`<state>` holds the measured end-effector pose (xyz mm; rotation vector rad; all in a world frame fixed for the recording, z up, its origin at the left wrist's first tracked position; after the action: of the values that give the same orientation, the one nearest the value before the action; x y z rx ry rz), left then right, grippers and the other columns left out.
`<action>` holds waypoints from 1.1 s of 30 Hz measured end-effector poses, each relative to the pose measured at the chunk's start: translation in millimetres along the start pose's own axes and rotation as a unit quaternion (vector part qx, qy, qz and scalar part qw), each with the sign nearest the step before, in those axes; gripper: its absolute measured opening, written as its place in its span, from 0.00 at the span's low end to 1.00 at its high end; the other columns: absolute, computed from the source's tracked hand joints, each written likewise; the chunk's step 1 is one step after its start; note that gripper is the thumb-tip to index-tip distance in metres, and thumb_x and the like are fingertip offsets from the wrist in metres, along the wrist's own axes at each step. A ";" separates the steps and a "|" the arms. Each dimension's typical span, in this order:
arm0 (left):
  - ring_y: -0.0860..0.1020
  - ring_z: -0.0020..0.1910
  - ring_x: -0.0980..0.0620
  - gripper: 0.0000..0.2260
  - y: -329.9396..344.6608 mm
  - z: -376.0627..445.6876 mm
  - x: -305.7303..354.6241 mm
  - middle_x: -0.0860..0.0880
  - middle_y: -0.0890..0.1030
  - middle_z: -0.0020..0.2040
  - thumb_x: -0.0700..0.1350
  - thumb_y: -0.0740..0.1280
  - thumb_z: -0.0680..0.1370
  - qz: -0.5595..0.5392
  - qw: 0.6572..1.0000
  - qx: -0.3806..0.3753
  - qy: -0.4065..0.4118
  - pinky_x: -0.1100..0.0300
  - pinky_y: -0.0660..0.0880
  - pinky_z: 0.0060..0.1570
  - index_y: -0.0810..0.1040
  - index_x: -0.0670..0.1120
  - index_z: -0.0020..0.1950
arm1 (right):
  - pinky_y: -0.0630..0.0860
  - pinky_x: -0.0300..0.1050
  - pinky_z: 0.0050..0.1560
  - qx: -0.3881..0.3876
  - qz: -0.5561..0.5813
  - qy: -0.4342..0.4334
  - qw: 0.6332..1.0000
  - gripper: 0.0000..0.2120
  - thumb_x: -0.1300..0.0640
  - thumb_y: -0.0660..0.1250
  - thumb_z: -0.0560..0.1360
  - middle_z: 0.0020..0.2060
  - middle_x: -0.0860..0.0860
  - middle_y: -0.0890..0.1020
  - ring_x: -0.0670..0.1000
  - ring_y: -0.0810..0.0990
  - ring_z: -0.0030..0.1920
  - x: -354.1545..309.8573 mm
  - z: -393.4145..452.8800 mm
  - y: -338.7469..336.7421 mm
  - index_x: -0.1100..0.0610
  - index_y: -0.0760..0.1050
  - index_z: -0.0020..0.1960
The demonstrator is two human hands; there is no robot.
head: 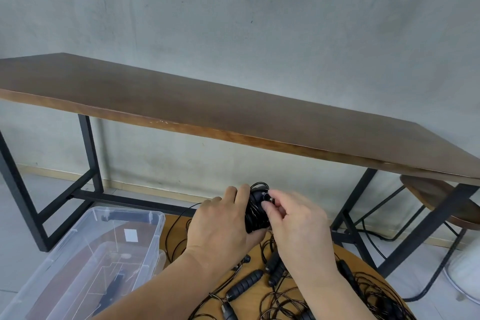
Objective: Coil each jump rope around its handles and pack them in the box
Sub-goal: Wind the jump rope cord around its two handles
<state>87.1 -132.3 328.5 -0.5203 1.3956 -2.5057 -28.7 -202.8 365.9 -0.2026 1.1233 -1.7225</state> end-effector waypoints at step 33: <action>0.78 0.53 0.49 0.29 16.1 -3.2 1.3 0.52 0.74 0.59 0.67 0.60 0.76 0.034 0.997 -0.053 0.047 0.55 0.74 0.53 0.61 0.51 0.70 | 0.76 0.30 0.47 -0.268 0.081 0.112 0.954 0.11 0.53 0.69 0.77 0.49 0.43 0.84 0.41 0.81 0.48 13.2 19.9 -3.8 0.47 0.83 0.58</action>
<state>85.0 -138.7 313.4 -0.3726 1.5600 -2.4412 -25.4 -224.9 375.0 -0.2433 1.7164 -1.2871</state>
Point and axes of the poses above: each hand's wrist, its own z-axis towards the middle knuckle, its own y-axis out of the palm, x = y × z, the point moved 2 cm from there along z, towards the middle knuckle
